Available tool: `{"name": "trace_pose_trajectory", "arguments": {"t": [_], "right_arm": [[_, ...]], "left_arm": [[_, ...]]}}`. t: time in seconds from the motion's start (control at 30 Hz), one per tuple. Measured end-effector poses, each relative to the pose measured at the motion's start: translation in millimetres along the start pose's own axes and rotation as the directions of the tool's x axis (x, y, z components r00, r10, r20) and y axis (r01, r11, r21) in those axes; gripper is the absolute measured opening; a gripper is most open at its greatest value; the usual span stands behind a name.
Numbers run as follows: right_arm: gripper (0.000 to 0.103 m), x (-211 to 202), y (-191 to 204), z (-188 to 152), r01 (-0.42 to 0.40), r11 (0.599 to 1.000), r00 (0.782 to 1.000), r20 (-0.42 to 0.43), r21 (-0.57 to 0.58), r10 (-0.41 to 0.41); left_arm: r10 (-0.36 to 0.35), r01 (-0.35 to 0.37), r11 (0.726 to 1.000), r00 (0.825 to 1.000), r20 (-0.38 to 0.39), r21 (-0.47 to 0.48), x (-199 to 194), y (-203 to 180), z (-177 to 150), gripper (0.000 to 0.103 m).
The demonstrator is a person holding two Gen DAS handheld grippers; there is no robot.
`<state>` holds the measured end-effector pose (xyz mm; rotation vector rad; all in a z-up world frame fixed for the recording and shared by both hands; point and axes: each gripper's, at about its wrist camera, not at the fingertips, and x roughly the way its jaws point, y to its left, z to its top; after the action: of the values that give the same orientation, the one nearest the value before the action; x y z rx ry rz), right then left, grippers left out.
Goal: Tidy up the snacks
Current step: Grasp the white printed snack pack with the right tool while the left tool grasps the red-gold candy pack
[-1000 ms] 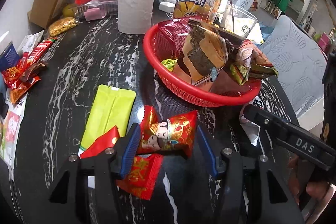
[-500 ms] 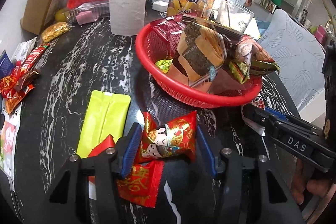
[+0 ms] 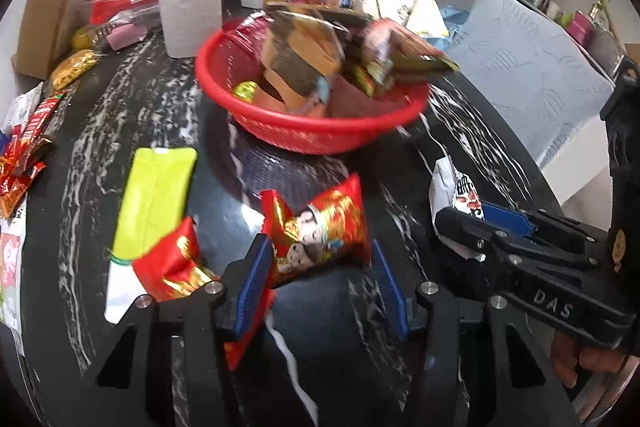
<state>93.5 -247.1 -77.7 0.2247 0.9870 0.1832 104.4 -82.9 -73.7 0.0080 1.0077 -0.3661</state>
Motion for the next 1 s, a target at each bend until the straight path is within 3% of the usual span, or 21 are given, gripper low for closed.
{"name": "trace_pose_trajectory", "arguments": {"t": [0.17, 0.27, 0.63, 0.73, 0.87, 1.0], "right_arm": [[0.037, -14, -4, -17, 0.008, 1.0, 1.0, -0.003, 0.005, -0.008], [0.037, -22, -8, -24, 0.019, 1.0, 1.0, -0.001, 0.015, -0.019], [0.037, -29, -11, -23, 0.002, 0.999, 1.0, 0.021, 0.038, -0.003], [0.037, -26, -10, -20, 0.003, 0.999, 1.0, 0.017, 0.034, -0.004], [0.038, -21, -11, -17, 0.007, 0.999, 1.0, 0.008, 0.032, -0.008], [0.049, -16, -11, -16, 0.026, 0.999, 1.0, -0.011, 0.026, -0.025]], "left_arm": [[-0.001, 0.001, 1.0, 0.999, 0.043, -0.007, -11, -6, -5, 0.051], [0.041, -0.041, 0.999, 0.997, 0.069, -0.012, -16, -9, -4, 0.051], [0.081, -0.077, 0.996, 0.993, 0.085, -0.049, -12, -6, 11, 0.051], [0.089, -0.086, 0.995, 0.994, 0.067, -0.045, -5, -5, 17, 0.06], [0.088, -0.088, 0.995, 0.996, 0.007, -0.044, 12, -3, 19, 0.06], [0.056, -0.058, 0.996, 0.998, -0.036, -0.06, 25, -1, 16, 0.061]]}}
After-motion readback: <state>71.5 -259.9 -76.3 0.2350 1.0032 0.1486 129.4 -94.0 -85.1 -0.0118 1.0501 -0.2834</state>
